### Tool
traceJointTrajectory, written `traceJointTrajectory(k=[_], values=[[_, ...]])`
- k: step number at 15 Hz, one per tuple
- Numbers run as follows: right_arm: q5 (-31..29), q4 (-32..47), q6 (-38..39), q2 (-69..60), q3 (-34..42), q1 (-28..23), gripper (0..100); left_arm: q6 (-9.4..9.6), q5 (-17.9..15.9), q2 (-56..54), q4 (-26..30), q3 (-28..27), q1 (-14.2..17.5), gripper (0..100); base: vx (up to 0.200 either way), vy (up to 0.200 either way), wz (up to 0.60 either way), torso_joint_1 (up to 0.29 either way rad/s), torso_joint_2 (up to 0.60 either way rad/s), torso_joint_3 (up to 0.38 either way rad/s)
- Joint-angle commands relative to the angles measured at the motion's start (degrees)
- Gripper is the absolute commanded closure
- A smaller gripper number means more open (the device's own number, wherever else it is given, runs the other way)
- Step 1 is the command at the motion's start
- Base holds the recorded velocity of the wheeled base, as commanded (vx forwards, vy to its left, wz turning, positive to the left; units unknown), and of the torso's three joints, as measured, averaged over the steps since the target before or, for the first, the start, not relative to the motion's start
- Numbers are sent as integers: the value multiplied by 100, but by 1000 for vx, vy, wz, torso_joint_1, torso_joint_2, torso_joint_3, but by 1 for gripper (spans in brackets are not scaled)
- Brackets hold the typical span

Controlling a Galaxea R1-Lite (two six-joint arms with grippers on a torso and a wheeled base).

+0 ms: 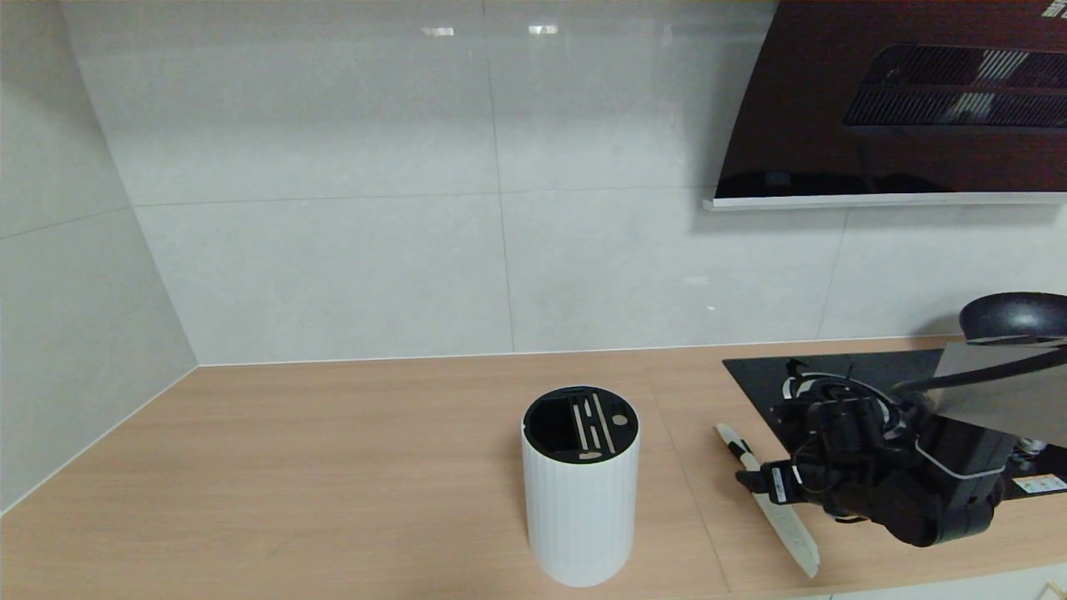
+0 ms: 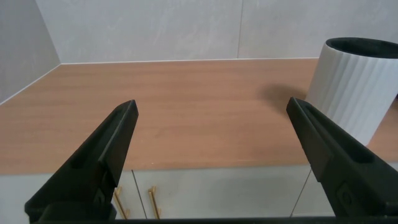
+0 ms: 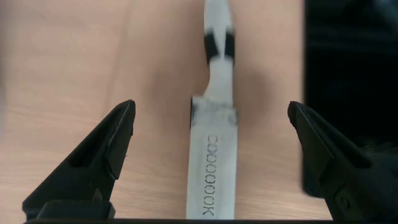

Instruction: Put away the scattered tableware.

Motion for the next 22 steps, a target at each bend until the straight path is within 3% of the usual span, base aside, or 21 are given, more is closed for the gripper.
traceJointTrajectory(k=[1,21,22], values=[[-51,-68,-5,281,-30,1,0,-2,2,0,-1,0,-1,0,0,0,0,0,0,0],[-359,-341,-5,782,-293,133,0,-2,2,0,-10,0,-1,0,0,0,0,0,0,0],[-385,-341,-5,817,-320,133,100,-2,2,0,-10,0,-1,0,0,0,0,0,0,0]])
